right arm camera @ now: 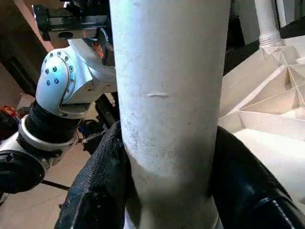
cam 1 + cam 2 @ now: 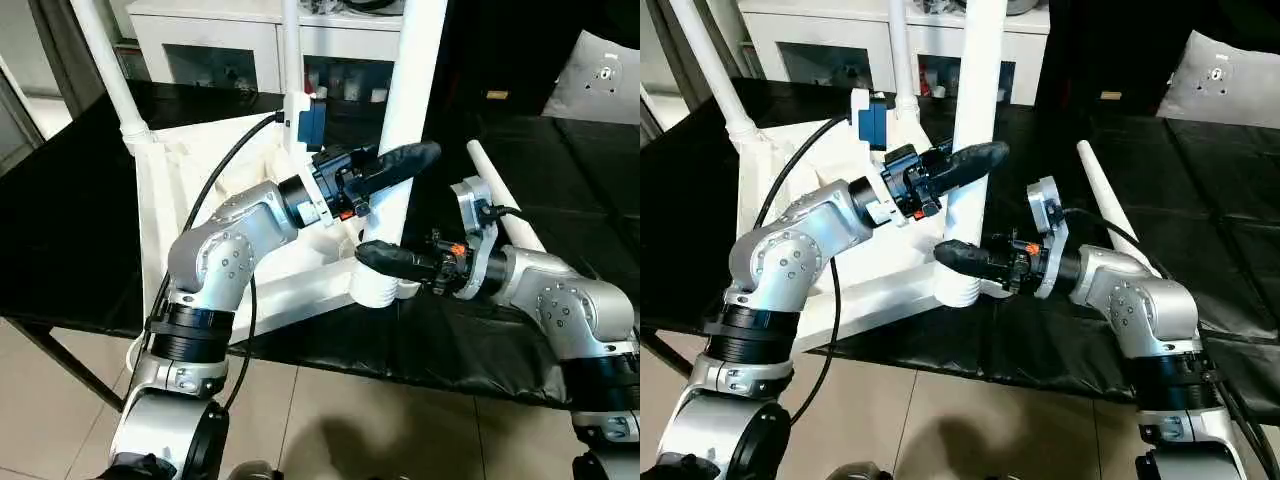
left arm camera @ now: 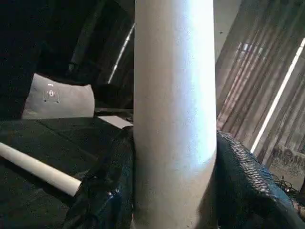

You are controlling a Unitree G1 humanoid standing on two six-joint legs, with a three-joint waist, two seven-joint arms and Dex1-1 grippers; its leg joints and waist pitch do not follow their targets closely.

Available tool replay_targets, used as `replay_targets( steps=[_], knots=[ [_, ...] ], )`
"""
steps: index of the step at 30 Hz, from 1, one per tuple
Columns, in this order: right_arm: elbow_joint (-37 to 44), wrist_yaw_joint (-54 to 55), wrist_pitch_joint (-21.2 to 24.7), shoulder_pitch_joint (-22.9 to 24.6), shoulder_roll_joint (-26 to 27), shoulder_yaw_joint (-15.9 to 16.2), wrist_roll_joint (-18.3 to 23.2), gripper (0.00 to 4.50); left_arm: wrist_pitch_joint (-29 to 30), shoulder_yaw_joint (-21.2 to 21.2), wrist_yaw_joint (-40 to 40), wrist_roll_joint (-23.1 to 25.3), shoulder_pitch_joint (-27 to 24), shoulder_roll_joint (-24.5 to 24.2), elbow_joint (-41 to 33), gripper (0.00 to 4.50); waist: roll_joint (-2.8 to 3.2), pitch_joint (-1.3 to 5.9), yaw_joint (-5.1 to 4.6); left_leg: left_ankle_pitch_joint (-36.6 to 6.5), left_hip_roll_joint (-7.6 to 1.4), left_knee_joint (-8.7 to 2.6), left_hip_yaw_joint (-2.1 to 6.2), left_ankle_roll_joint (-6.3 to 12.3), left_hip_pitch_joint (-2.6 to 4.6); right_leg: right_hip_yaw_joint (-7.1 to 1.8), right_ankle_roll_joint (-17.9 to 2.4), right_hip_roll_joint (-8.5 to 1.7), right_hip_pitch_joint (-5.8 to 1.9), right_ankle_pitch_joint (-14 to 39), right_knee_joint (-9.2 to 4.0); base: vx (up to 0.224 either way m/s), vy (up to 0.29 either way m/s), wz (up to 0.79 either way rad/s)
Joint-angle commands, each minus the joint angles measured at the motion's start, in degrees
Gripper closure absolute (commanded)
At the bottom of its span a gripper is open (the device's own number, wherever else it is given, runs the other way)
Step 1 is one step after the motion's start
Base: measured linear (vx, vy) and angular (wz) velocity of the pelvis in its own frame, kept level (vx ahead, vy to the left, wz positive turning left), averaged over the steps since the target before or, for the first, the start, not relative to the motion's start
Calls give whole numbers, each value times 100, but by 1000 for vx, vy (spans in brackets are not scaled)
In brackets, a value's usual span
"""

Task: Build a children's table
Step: Pick table leg

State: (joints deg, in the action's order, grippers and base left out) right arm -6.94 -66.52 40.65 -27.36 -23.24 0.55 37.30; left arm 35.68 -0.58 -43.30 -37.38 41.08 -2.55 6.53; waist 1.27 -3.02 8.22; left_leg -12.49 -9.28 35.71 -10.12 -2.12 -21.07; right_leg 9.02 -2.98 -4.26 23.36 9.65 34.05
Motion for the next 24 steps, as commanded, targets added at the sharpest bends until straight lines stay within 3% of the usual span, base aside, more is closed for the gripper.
replay_targets(
  steps=[1, 4, 5, 7, 11, 13, 17, 18, 19, 22, 23, 24],
  knots=[
    [105, 49, -45, 59, 18, 81, -29, 256, -144, 35, 91, 138, -9, -29, 70, 264, -98, 456, 10, 17, -427, -354, 185, 552, 0, -435, -280, -576, -425, 1609, -462, 0, 0, 0],
    [61, 164, -175, 51, 77, 53, -116, 256, -184, -4, 235, 190, -12, 0, 82, 264, -97, 458, 8, 18, -428, -356, 189, 541, -3, -432, -264, -578, -427, 1606, -458, 0, 0, 0],
    [53, 196, -206, 45, 92, 46, -140, 256, -163, -28, 273, 176, -8, 15, 92, 194, -94, 458, 6, 25, -432, -356, 190, 533, 1, -433, -270, -577, -420, 1598, -460, 0, 0, 0],
    [-5, 490, -463, -18, 216, 12, -335, 256, -312, -123, 510, 279, -2, 76, 127, 194, -95, 450, -11, -4, -427, -356, 190, 497, -5, -427, -258, -571, -413, 1635, -468, 0, 0, 0],
    [-60, 983, -821, -86, 426, -29, -600, 257, -807, -54, 694, 631, -121, 62, -16, 147, -111, 457, -16, 18, -432, -367, 194, 476, 4, -435, -198, -577, -417, 1614, -461, 0, 0, 0],
    [-64, 1109, -931, -93, 489, -22, -691, 257, -940, -47, 785, 725, -143, 68, -40, 144, -101, 462, -20, 60, -447, -365, 201, 481, 2, -440, -235, -584, -406, 1480, -437, 0, 0, 0],
    [-340, 2196, -1664, -180, 1021, 13, -1327, 257, -1623, 48, 1444, 1339, -238, 244, -133, 141, -95, 456, -46, 4, -454, -378, 196, 408, 9, -450, -274, -607, -394, 1503, -437, 0, 0, 0],
    [-388, 2389, -1758, -200, 1147, -3, -1390, 257, -1798, 109, 1648, 1530, -243, 315, -126, 141, -85, 455, -48, -28, -453, -382, 194, 388, 24, -448, -273, -599, -390, 1536, -450, 0, 0, 0],
    [-429, 2560, -1882, -211, 1228, 17, -1496, 257, -1960, 253, 1776, 1758, -259, 346, -82, 141, -118, 453, -54, -55, -452, -385, 192, 391, 20, -451, -269, -599, -396, 1534, -451, 0, 0, 0],
    [-487, 2796, -2031, -224, 1351, 51, -1627, 257, -2104, 402, 2048, 2030, -278, 435, 8, 141, -94, 449, -49, -73, -471, -392, 199, 404, 29, -465, -238, -607, -391, 1490, -439, 0, 0, 0],
    [-517, 3045, -2192, -220, 1507, 84, -1760, 257, -2181, 428, 2465, 2222, -273, 606, 156, 170, -92, 453, -51, -63, -476, -393, 201, 413, 18, -468, -245, -604, -396, 1413, -423, 0, 0, 0],
    [-499, 3141, -2225, -204, 1583, 108, -1801, 257, -2236, 450, 2584, 2294, -269, 663, 223, 170, -98, 450, -61, -74, -469, -392, 200, 407, 14, -466, -247, -606, -397, 1369, -425, 0, 0, 0]
  ],
)
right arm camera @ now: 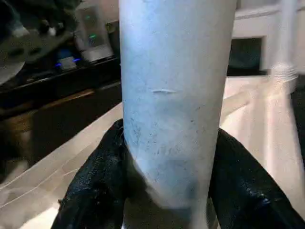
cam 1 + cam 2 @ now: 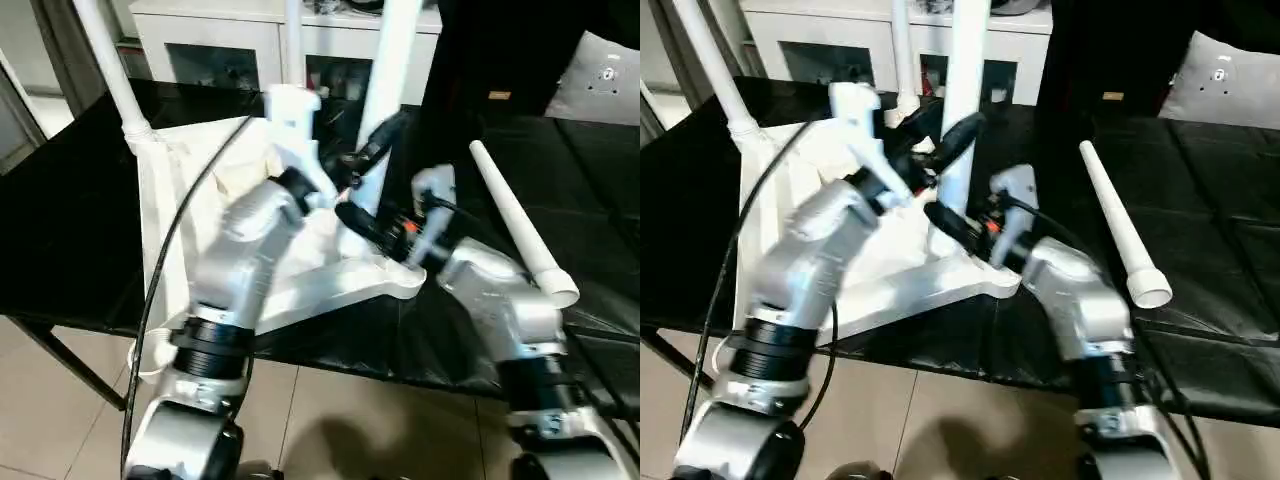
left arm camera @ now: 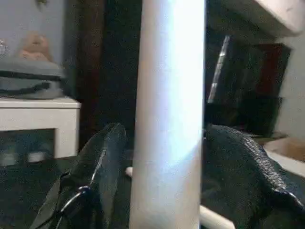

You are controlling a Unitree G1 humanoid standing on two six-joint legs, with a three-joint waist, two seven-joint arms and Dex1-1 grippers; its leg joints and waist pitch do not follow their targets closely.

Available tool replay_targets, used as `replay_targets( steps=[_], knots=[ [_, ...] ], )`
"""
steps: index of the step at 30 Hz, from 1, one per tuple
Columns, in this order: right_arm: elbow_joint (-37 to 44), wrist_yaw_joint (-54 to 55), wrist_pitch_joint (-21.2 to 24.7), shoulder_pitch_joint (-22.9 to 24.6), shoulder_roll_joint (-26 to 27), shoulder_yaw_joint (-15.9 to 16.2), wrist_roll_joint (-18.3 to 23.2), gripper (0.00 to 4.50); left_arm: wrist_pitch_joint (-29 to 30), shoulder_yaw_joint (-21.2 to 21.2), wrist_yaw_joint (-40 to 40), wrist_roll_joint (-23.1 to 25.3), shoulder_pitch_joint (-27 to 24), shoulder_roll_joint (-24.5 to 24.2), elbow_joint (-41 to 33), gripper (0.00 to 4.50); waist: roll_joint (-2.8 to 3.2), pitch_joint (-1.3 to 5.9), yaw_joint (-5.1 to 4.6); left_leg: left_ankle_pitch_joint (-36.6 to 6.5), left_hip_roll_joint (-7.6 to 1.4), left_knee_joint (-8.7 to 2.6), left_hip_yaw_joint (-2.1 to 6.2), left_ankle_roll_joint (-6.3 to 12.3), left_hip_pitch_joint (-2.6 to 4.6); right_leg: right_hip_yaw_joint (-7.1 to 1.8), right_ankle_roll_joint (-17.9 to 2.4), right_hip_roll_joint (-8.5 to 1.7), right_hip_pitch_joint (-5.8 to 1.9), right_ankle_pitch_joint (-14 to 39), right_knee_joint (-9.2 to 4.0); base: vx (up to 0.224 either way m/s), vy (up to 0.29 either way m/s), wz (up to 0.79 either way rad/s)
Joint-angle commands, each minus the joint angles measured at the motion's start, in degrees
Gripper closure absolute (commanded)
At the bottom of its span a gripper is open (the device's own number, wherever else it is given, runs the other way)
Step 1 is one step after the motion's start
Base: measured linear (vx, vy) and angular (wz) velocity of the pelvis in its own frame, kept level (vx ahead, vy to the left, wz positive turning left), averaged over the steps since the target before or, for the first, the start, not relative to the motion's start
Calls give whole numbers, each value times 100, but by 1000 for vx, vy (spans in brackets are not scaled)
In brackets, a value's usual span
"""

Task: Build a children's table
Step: Pick table leg

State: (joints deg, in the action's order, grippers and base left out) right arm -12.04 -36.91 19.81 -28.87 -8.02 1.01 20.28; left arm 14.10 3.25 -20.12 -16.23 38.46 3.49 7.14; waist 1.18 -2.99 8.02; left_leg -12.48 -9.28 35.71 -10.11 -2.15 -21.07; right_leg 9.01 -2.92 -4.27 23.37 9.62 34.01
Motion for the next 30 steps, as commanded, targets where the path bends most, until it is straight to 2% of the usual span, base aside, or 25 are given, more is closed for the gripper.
replay_targets(
  steps=[1, 3, 4, 5, 11, 19, 20, 21, 24, 25, 27, 28, 30],
  knots=[
    [11, 180, -141, -53, 61, 62, -98, 257, -78, 67, 266, 178, -7, 59, 162, 177, -92, 448, -40, -77, -460, -393, 198, 422, 12, -465, -249, -605, -400, 1373, -428, 0, 0, 0],
    [-10, 329, -288, -34, 176, 133, -264, 257, -221, 120, 380, 326, -10, 130, 270, 177, -92, 446, -47, -95, -449, -391, 192, 459, 4, -468, -247, -604, -400, 1388, -436, 0, 0, 0],
    [-16, 401, -345, -21, 243, 169, -329, 257, -270, 158, 438, 420, -10, 143, 314, 197, -74, 449, -44, -105, -453, -392, 198, 447, 7, -466, -241, -609, -399, 1393, -433, 0, 0, 0],
    [-56, 534, -432, -20, 317, 192, -425, 257, -350, 192, 507, 533, -10, 161, 370, 197, -81, 447, -56, -113, -457, -395, 199, 447, 9, -468, -231, -604, -390, 1379, -438, 0, 0, 0],
    [-182, 761, -572, -64, 357, 168, -543, 257, -504, 154, 736, 682, 42, 183, 509, 251, -66, 445, -119, -214, -461, -400, 203, 441, 8, -475, -346, -610, -401, 1256, -423, 0, 0, 0],
    [-306, 1010, -663, -126, 394, 122, -720, 257, -597, 57, 845, 729, 111, 188, 654, 260, -61, 448, -166, -186, -462, -391, 207, 541, 0, -474, -470, -617, -419, 1145, -403, 0, 0, 0],
    [-289, 928, -553, -132, 419, 66, -567, 257, -590, 50, 830, 722, 118, 178, 662, 261, -61, 446, -172, -187, -463, -391, 206, 525, 2, -473, -478, -616, -413, 1162, -407, 0, 0, 0],
    [-286, 918, -545, -131, 420, 63, -556, 201, -589, 48, 827, 719, 119, 177, 663, 261, -64, 441, -182, -224, -464, -394, 206, 532, 3, -475, -487, -617, -416, 1186, -411, 0, 0, 0],
    [-242, 762, -489, -134, 379, 24, -431, 184, -552, -19, 757, 629, 158, 150, 704, 261, -61, 444, -177, -238, -468, -395, 205, 526, 10, -477, -506, -614, -414, 1194, -410, 0, 0, 0],
    [-152, 439, -317, -113, 272, -114, -114, 178, -397, -147, 536, 409, 232, 48, 750, 262, -79, 447, -177, -223, -465, -393, 203, 532, 9, -477, -509, -612, -418, 1170, -406, 0, 0, 0],
    [-9, -57, 39, -75, 60, -280, 339, 154, -162, -314, 263, 92, 312, -57, 775, 262, -62, 448, -149, -250, -456, -383, 193, 606, 24, -477, -543, -610, -427, 1180, -405, 0, 0, 0],
    [8, -109, 81, -71, 35, -293, 383, 146, -131, -333, 238, 56, 319, -65, 775, 262, -67, 447, -142, -238, -459, -383, 195, 628, 18, -478, -548, -611, -432, 1161, -402, 0, 0, 0],
    [133, -475, 506, -31, -196, -386, 697, 136, 109, -466, -78, -304, 358, -124, 717, 262, -68, 461, -132, -84, -469, -367, 204, 682, 10, -474, -600, -613, -433, 968, -373, 0, 0, 0]
  ],
)
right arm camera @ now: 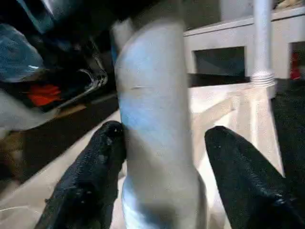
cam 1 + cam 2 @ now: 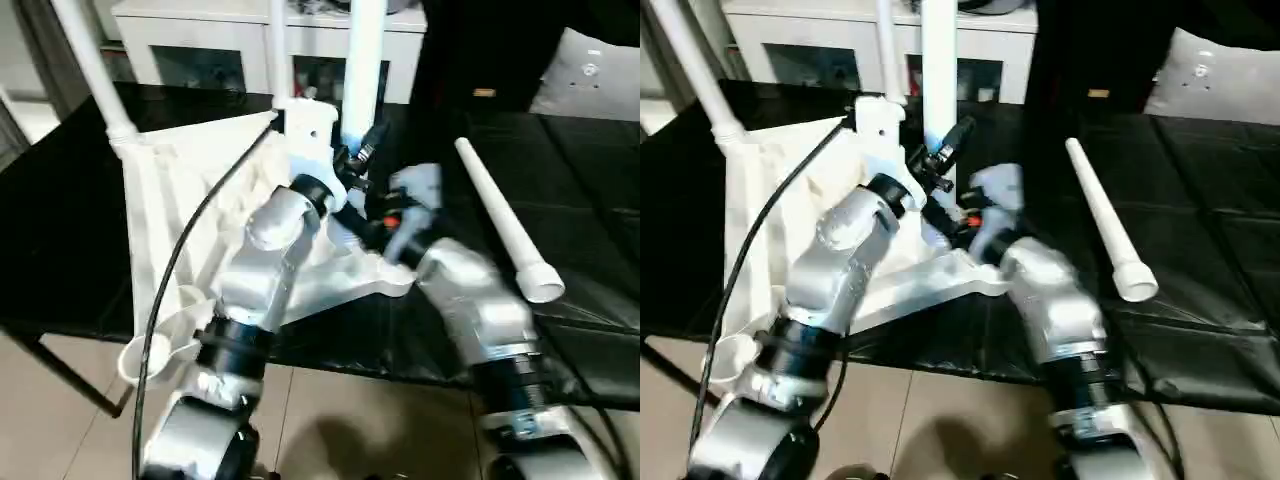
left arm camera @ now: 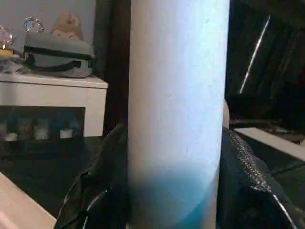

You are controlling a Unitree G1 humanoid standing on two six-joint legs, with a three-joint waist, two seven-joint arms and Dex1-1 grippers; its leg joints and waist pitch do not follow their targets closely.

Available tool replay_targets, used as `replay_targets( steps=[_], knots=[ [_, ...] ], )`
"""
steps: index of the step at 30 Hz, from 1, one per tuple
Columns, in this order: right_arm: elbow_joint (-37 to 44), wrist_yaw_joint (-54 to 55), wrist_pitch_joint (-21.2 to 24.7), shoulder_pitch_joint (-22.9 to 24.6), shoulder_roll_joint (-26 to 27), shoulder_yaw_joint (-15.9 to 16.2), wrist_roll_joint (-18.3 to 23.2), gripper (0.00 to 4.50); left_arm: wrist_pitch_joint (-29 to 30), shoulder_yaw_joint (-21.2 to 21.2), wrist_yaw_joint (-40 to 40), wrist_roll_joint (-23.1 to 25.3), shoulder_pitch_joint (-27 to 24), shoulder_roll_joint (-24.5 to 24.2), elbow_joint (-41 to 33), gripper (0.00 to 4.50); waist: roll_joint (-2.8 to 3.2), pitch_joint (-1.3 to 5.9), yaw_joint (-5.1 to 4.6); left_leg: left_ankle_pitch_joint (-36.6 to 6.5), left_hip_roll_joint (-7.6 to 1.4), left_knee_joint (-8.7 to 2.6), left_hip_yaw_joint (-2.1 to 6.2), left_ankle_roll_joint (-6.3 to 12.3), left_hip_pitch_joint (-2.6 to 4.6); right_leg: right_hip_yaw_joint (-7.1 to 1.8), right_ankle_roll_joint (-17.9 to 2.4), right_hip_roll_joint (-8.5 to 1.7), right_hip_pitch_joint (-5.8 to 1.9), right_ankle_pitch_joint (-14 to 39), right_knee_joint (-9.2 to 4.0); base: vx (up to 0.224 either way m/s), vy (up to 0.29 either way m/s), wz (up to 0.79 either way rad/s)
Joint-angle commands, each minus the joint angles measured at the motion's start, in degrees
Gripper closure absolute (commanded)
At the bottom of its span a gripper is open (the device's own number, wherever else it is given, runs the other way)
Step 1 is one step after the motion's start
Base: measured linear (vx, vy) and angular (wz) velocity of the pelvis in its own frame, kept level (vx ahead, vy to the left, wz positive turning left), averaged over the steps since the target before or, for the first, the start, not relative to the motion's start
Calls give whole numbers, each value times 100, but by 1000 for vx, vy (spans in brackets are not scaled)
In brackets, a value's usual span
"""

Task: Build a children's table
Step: Pick table leg

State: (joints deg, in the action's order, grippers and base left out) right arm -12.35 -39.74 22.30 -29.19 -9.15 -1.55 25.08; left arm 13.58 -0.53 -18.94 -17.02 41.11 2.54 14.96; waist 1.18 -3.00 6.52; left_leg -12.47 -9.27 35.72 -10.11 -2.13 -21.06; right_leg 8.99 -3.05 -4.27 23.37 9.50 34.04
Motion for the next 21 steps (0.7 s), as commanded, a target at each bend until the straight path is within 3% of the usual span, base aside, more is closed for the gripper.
replay_targets(
  steps=[1, 3, 4, 6, 8, 10, 14, 15, 21],
  knots=[
    [205, -320, 468, 13, -206, -165, 330, 130, 323, -109, -394, -390, 92, -81, -128, 262, -71, 461, 17, -57, -468, -363, 203, 685, 7, -475, -605, -615, -431, 949, -365, 0, 0, 0],
    [320, -631, 947, 40, -478, -262, 641, 98, 681, -137, -810, -731, 80, -199, -285, 262, -78, 463, 39, 28, -447, -352, 190, 729, 0, -471, -645, -613, -429, 992, -367, 0, 0, 0],
    [320, -631, 947, 40, -478, -262, 641, 91, 681, -137, -810, -731, 80, -199, -285, 262, -78, 465, 40, 25, -443, -351, 187, 738, 5, -466, -647, -609, -437, 1021, -373, 0, 0, 0],
    [440, -928, 1408, 43, -737, -438, 1081, 85, 1263, -202, -1242, -1284, 67, -314, -462, 262, -76, 470, 57, 79, -466, -347, 193, 735, 11, -471, -687, -617, -437, 1032, -348, 0, 0, 0],
    [451, -974, 1496, 34, -789, -481, 1178, 71, 1424, -226, -1341, -1437, 71, -338, -493, 262, -83, 462, 63, 64, -460, -345, 187, 735, 5, -461, -678, -609, -423, 1111, -372, 0, 0, 0],
    [445, -1120, 1896, -63, -932, -724, 1624, 53, 2071, -218, -1883, -1974, 64, -500, -673, 262, -74, 459, 77, 13, -437, -350, 176, 678, 12, -453, -657, -601, -429, 1291, -397, 0, 0, 0],
    [449, -1271, 2032, -94, -1047, -752, 1690, 15, 2275, -177, -2125, -2143, 73, -572, -768, 262, -75, 447, 70, -65, -427, -360, 174, 599, 10, -440, -530, -587, -426, 1534, -443, 0, 0, 0],
    [466, -1326, 2059, -91, -1087, -733, 1693, 8, 2323, -181, -2150, -2175, 84, -581, -783, 262, -83, 446, 75, -110, -409, -357, 165, 528, 17, -435, -416, -582, -432, 1702, -469, 0, 0, 0],
    [519, -1605, 2184, -112, -1314, -565, 1730, 1, 2702, -181, -2418, -2582, 117, -635, -987, 262, -84, 457, 111, -15, -422, -356, 176, 530, 6, -434, -382, -577, -428, 1586, -447, 0, 0, 0]
  ],
)
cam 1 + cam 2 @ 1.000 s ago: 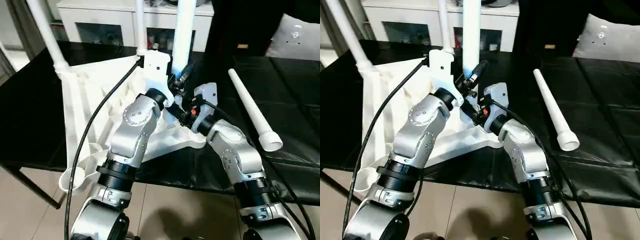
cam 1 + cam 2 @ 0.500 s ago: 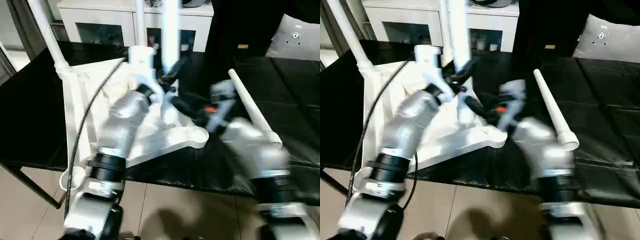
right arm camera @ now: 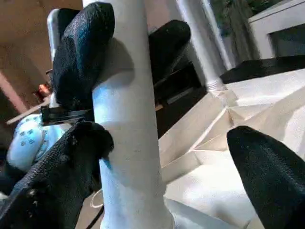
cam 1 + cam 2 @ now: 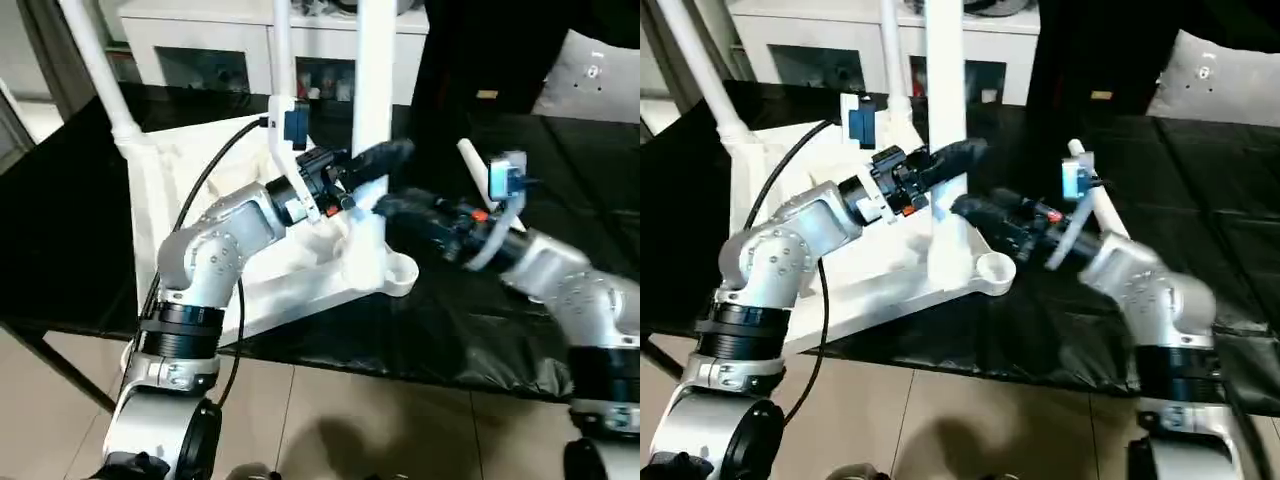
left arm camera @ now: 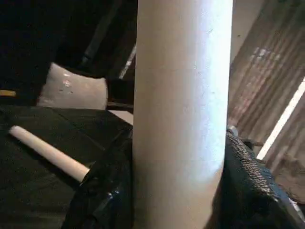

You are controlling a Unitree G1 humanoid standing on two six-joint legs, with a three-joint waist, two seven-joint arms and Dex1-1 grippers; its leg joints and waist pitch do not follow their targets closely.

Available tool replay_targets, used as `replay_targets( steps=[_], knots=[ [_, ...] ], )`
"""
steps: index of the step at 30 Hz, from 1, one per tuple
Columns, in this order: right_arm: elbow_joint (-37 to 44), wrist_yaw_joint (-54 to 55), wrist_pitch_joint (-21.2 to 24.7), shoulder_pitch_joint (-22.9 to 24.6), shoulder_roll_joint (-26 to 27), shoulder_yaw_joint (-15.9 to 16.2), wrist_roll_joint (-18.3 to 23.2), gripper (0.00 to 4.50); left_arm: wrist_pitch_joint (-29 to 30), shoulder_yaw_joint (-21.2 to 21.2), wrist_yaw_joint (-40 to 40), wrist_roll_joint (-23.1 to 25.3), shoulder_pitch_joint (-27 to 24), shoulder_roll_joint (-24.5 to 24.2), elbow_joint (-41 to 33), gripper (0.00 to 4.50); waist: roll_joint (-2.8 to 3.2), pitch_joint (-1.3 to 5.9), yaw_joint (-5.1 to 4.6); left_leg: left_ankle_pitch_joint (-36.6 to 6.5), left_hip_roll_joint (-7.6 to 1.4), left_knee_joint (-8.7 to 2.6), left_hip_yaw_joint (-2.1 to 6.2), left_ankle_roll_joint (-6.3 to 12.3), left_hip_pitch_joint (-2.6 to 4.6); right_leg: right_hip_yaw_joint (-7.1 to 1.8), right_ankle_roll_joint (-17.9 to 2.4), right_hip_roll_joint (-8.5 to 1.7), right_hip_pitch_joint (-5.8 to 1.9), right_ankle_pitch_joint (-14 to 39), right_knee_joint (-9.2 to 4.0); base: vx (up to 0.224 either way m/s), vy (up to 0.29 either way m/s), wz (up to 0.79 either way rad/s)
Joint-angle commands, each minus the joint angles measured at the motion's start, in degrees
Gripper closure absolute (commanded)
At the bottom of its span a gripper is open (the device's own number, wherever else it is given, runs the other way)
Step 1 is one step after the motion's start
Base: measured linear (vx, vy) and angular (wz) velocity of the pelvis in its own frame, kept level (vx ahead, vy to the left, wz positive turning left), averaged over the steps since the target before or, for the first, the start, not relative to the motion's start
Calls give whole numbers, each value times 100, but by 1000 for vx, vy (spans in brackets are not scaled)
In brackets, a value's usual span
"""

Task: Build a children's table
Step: Pick table leg

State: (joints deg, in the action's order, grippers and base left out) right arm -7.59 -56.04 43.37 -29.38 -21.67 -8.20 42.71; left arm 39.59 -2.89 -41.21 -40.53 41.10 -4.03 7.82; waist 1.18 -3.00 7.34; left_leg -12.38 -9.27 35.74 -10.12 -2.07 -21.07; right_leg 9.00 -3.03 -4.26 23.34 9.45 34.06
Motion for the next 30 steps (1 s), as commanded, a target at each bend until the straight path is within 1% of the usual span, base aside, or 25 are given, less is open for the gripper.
replay_targets(
  steps=[1, 3, 4, 7, 8, 11, 12, 14, 16, 17, 18, 19, 20, 21, 22, 23, 25, 26, 29, 30],
  knots=[
    [92, -70, 69, -80, -107, 165, -41, 1, 138, 88, -265, -262, 100, -3, -329, 262, -86, 455, 32, -33, -423, -360, 180, 523, 7, -431, -384, -577, -425, 1599, -449, 0, 0, 0],
    [166, -193, 50, -56, -162, 272, -77, 0, 175, 135, -356, -277, 71, -34, -398, 262, -86, 453, 41, -7, -416, -357, 177, 540, 4, -435, -364, -574, -427, 1596, -452, 0, 0, 0],
    [212, -288, 26, -37, -200, 372, -132, 0, 197, 182, -421, -267, 46, -63, -450, 262, -94, 452, 47, -15, -421, -361, 177, 541, 9, -434, -354, -575, -425, 1632, -455, 0, 0, 0],
    [298, -536, -2, 3, -310, 693, -311, 0, 106, 389, -553, -83, -16, -152, -540, 262, -85, 447, 70, -60, -427, -365, 177, 508, 20, -437, -304, -573, -415, 1737, -472, 0, 0, 0],
    [294, -584, -5, -2, -339, 776, -362, 26, 50, 451, -578, -14, -28, -171, -555, 262, -87, 444, 81, -73, -428, -368, 176, 491, 19, -441, -286, -570, -414, 1747, -468, 0, 0, 0],
    [220, -658, 31, -50, -386, 918, -437, 33, -30, 523, -564, 85, -35, -161, -548, 262, -86, 442, 91, -112, -420, -367, 172, 467, 23, -438, -233, -566, -410, 1816, -489, 0, 0, 0],
    [191, -683, 34, -68, -403, 959, -452, 48, -22, 535, -576, 92, -39, -160, -552, 262, -93, 443, 98, -128, -420, -370, 176, 440, 16, -433, -188, -569, -421, 1865, -489, 0, 0, 0],
    [110, -696, -28, -110, -409, 1035, -521, 72, -78, 541, -553, 141, -40, -125, -538, 262, -97, 447, 93, -102, -416, -368, 180, 431, 10, -430, -161, -565, -420, 1838, -486, 0, 0, 0],
    [96, -720, -45, -115, -415, 1056, -529, 81, -104, 553, -541, 180, -42, -126, -528, 262, -93, 447, 88, -85, -419, -367, 182, 440, 10, -431, -165, -561, -416, 1800, -483, 0, 0, 0],
    [93, -742, -51, -109, -411, 1070, -539, 93, -126, 569, -534, 202, -52, -133, -524, 262, -93, 450, 87, -85, -420, -365, 182, 446, 8, -432, -172, -564, -420, 1787, -478, 0, 0, 0],
    [94, -748, -53, -106, -409, 1075, -544, 106, -131, 574, -535, 205, -57, -138, -526, 262, -115, 452, 89, -71, -416, -365, 181, 459, 3, -434, -184, -568, -426, 1763, -469, 0, 0, 0],
    [100, -762, -58, -97, -403, 1086, -557, 106, -143, 587, -538, 207, -70, -148, -534, 262, -111, 452, 89, -56, -414, -363, 183, 463, -3, -434, -190, -568, -425, 1747, -464, 0, 0, 0],
    [108, -772, -59, -87, -398, 1092, -556, 125, -158, 601, -531, 217, -81, -152, -536, 262, -105, 451, 87, -60, -418, -362, 181, 470, 0, -433, -196, -567, -419, 1757, -470, 0, 0, 0],
    [116, -773, -59, -80, -396, 1101, -549, 135, -169, 609, -528, 220, -88, -156, -535, 262, -100, 449, 85, -71, -418, -363, 181, 471, 3, -433, -197, -567, -417, 1770, -474, 0, 0, 0],
    [124, -775, -62, -71, -396, 1109, -546, 135, -180, 618, -526, 226, -93, -159, -532, 262, -101, 449, 83, -78, -420, -364, 181, 468, 4, -432, -197, -565, -417, 1785, -476, 0, 0, 0],
    [129, -779, -70, -61, -386, 1114, -558, 152, -196, 625, -522, 247, -101, -159, -525, 262, -93, 450, 86, -79, -421, -366, 184, 464, 5, -431, -197, -565, -419, 1775, -474, 0, 0, 0],
    [129, -787, -84, -49, -381, 1116, -568, 159, -206, 627, -519, 267, -101, -151, -512, 262, -100, 450, 86, -82, -415, -364, 179, 465, 3, -432, -192, -565, -418, 1782, -477, 0, 0, 0],
    [135, -782, -93, -40, -379, 1119, -569, 168, -199, 619, -524, 278, -105, -145, -516, 262, -84, 445, 90, -108, -415, -366, 181, 457, 8, -428, -176, -567, -417, 1838, -491, 0, 0, 0],
    [128, -748, -121, -23, -359, 1103, -588, 197, -203, 613, -498, 304, -95, -133, -483, 262, -90, 454, 90, -80, -417, -361, 182, 448, 3, -433, -176, -562, -418, 1759, -478, 0, 0, 0],
    [124, -740, -128, -22, -353, 1095, -595, 197, -204, 615, -488, 304, -93, -133, -474, 262, -87, 455, 91, -78, -420, -363, 184, 454, 6, -432, -199, -564, -416, 1735, -472, 0, 0, 0]
  ],
)
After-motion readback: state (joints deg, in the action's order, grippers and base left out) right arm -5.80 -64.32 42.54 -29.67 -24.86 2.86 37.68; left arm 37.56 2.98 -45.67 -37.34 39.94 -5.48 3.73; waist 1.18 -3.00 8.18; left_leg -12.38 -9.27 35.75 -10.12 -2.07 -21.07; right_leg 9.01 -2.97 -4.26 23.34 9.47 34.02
